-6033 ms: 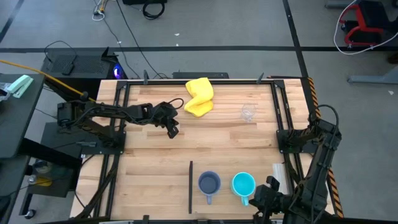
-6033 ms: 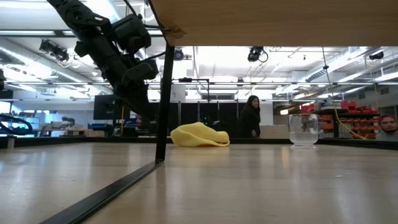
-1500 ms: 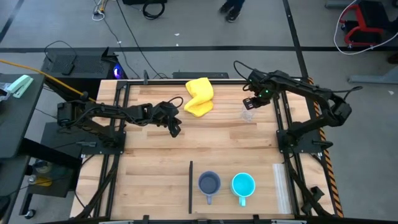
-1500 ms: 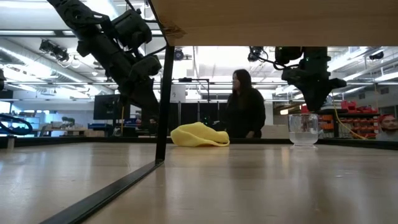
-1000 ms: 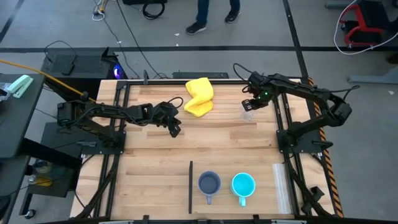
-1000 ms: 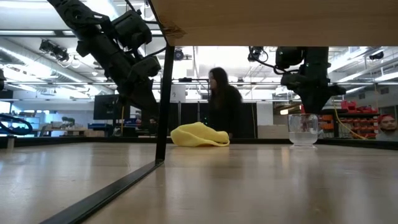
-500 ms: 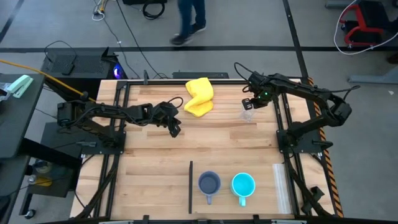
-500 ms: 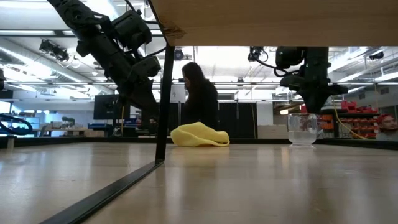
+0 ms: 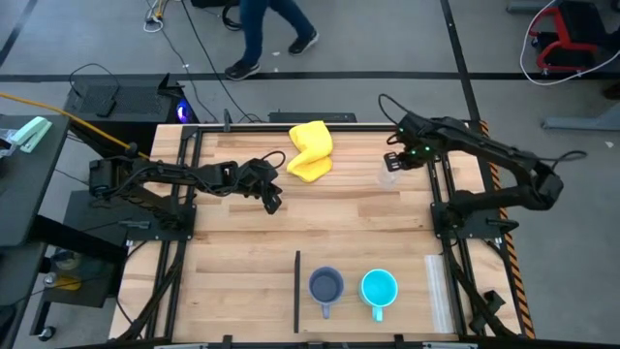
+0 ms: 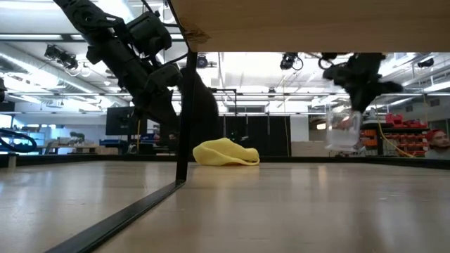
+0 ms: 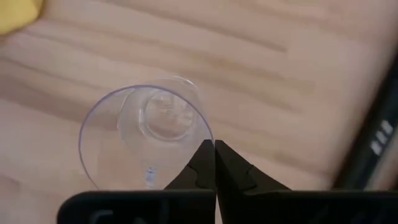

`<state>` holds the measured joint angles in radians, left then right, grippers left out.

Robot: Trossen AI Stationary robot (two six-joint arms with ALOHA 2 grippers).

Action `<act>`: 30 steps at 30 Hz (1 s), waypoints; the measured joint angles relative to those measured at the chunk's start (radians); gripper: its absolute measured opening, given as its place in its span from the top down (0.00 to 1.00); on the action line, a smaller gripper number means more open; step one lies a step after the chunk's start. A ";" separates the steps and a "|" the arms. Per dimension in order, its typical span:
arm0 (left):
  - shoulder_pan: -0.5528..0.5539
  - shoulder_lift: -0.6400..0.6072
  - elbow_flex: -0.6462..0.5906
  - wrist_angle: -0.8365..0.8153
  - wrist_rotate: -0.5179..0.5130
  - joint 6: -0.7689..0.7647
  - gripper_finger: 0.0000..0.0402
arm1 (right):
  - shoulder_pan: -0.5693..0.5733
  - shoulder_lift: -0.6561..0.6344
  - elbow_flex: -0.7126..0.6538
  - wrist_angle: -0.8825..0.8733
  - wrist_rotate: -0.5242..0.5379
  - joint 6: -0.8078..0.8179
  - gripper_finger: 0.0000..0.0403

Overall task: Stack small to large cups/mugs on shelf
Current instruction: Put the transparent mug on the shelf

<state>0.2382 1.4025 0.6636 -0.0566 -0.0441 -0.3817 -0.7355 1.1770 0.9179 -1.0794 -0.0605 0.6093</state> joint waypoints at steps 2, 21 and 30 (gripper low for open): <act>0.000 0.000 0.000 0.000 0.000 0.000 0.95 | 0.010 -0.037 0.022 -0.081 0.010 0.023 1.00; 0.001 0.000 0.000 -0.002 0.000 0.027 0.95 | 0.458 -0.229 0.460 -0.491 0.101 0.507 1.00; 0.001 0.000 0.000 -0.010 0.000 0.029 0.97 | 0.824 -0.193 0.451 -0.492 0.112 0.759 1.00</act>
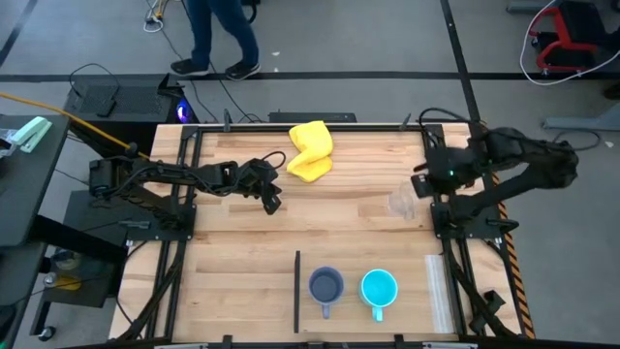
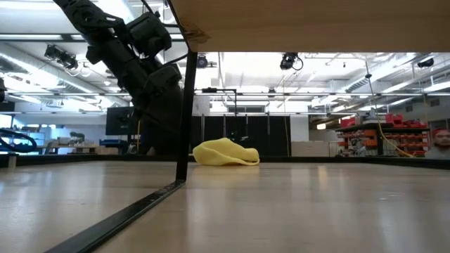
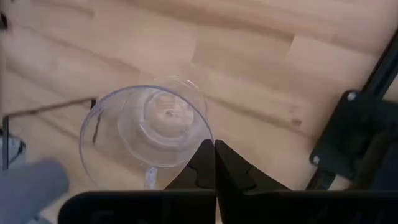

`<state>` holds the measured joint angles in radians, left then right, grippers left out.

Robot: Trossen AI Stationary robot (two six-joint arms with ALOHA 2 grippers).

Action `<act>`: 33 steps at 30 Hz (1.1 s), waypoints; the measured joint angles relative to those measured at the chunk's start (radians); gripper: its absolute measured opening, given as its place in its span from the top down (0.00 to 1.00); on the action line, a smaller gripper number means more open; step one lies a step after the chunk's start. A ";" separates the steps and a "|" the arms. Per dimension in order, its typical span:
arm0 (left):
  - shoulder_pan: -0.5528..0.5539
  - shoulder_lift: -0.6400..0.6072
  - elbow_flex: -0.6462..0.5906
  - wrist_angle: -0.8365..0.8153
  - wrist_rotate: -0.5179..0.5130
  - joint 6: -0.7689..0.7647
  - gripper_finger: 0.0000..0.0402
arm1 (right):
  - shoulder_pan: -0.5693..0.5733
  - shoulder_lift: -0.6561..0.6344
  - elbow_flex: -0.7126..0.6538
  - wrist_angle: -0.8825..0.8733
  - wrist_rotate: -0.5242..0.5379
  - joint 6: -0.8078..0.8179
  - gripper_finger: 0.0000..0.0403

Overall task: Stack small to large cups/mugs on shelf
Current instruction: Put the transparent mug on the shelf

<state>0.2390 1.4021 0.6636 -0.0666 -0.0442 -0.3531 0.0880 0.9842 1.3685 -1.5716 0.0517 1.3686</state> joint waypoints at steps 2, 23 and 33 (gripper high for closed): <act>0.000 0.000 0.000 0.000 0.000 0.000 0.98 | 0.067 0.010 0.000 0.000 0.010 0.056 1.00; -0.001 -0.001 0.000 -0.015 0.000 -0.003 0.97 | 0.607 0.120 -0.001 0.000 0.024 0.571 1.00; -0.001 -0.001 0.000 -0.015 0.000 -0.003 0.93 | 0.809 0.158 -0.001 0.000 -0.001 0.774 1.00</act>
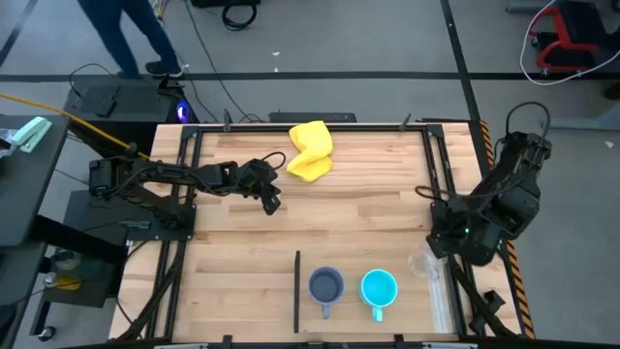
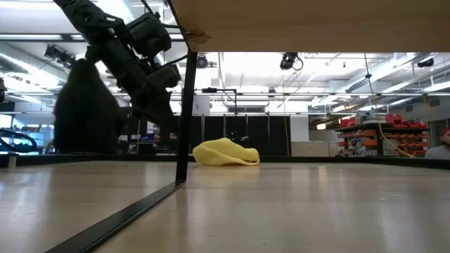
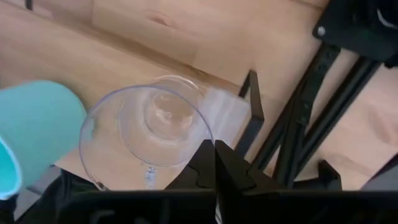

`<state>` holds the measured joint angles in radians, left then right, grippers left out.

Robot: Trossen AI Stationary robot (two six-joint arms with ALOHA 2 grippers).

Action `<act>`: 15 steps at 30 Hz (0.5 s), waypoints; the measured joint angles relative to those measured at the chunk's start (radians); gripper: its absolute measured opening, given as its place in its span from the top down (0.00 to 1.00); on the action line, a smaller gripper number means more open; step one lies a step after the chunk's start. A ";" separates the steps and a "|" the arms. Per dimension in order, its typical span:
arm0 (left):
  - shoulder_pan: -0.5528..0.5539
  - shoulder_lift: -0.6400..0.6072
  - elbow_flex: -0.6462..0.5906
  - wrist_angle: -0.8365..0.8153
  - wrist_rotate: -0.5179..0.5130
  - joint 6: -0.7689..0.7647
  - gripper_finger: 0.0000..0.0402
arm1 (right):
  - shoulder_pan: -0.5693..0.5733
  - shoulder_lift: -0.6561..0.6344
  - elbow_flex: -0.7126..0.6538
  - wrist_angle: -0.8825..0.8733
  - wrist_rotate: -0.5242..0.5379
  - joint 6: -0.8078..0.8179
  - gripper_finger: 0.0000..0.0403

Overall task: Stack small to large cups/mugs on shelf
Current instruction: Put the transparent mug on the shelf

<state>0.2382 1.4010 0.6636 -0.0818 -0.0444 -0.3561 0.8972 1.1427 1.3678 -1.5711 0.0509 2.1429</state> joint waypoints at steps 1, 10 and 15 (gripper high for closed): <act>0.000 0.000 0.000 0.000 0.000 0.000 0.94 | 0.017 0.008 0.000 0.000 0.000 0.016 1.00; 0.000 0.000 0.000 0.000 -0.021 -0.021 0.97 | 0.098 0.126 0.057 0.000 0.002 0.074 1.00; 0.000 0.000 0.000 0.001 -0.026 -0.026 0.95 | 0.117 0.204 0.170 0.002 0.084 0.073 1.00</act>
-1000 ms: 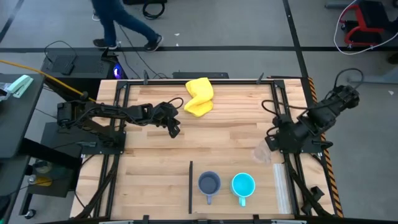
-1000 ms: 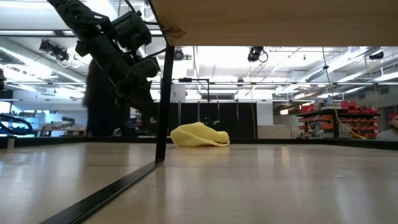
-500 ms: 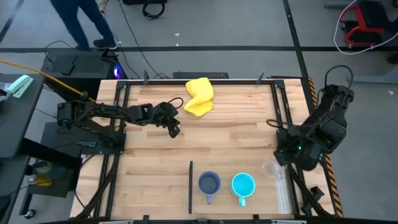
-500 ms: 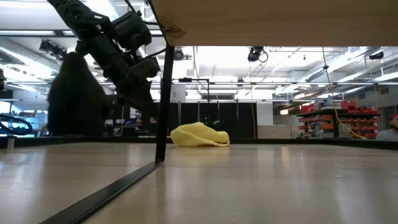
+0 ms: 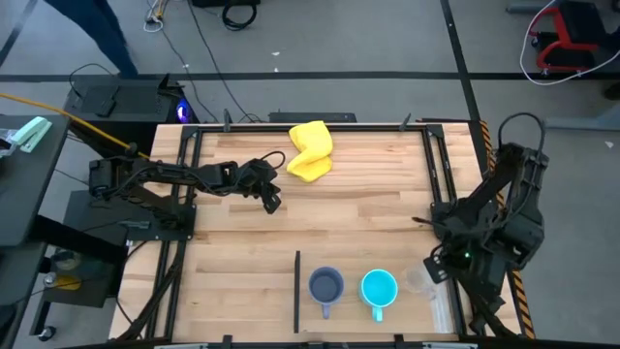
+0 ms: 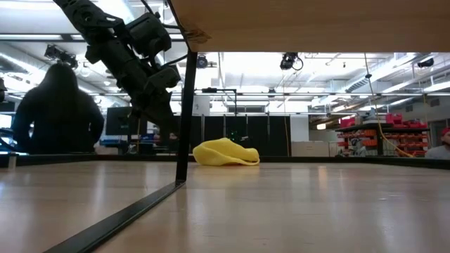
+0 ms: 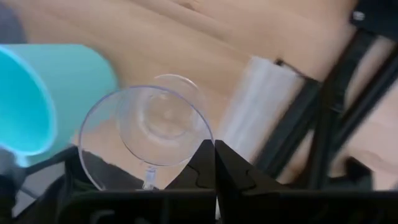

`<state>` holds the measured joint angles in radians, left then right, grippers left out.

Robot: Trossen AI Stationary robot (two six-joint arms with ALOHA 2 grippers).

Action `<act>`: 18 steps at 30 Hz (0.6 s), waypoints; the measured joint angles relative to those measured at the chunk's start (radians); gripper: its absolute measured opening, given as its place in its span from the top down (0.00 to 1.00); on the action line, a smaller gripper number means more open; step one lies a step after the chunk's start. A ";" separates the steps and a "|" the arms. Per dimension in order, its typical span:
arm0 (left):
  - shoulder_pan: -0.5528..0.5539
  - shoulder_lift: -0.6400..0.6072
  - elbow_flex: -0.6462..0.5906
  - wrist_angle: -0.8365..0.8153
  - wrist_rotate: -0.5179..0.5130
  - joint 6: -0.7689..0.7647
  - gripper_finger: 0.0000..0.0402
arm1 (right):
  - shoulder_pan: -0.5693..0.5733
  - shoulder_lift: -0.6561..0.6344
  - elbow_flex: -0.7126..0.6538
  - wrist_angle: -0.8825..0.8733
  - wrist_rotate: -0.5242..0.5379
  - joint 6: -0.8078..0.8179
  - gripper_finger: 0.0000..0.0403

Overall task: Stack small to large cups/mugs on shelf
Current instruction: Put the transparent mug on the shelf

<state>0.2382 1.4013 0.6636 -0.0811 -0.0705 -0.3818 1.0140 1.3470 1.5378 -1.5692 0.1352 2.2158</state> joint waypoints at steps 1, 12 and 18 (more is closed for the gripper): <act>0.000 0.000 0.000 0.000 0.000 0.000 0.95 | 0.003 0.016 0.016 0.000 0.015 -0.001 1.00; 0.001 0.001 0.000 0.001 -0.015 0.001 0.97 | 0.004 0.147 0.042 -0.002 -0.041 -0.012 1.00; 0.001 0.001 0.000 0.003 -0.030 0.002 0.96 | 0.016 0.165 0.044 0.000 -0.054 -0.010 1.00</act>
<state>0.2394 1.4025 0.6636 -0.0784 -0.1007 -0.3801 1.0299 1.5120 1.5818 -1.5690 0.0809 2.2060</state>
